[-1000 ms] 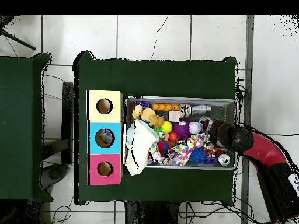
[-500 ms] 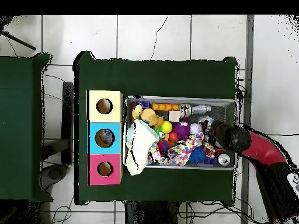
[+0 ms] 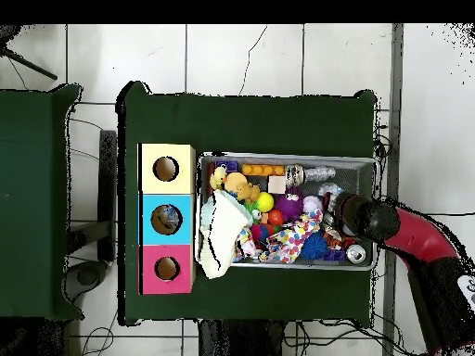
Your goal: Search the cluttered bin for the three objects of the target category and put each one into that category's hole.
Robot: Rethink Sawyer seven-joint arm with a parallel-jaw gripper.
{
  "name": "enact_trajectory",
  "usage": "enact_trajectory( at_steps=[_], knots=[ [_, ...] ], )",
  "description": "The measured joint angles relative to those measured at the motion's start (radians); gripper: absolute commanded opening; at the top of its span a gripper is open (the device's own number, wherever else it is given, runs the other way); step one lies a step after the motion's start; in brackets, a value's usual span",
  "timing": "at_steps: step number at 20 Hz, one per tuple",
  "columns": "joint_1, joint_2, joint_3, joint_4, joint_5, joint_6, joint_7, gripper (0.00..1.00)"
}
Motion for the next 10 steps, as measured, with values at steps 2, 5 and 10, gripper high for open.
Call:
enact_trajectory(
  at_steps=[2,5,10],
  knots=[
    [0.001,-0.003,-0.003,0.001,0.0,0.009,0.0,1.0],
    [0.001,-0.01,-0.008,0.003,0.0,0.02,0.0,1.0],
    [0.0,-0.015,-0.015,0.005,0.0,0.027,0.0,1.0]
  ],
)
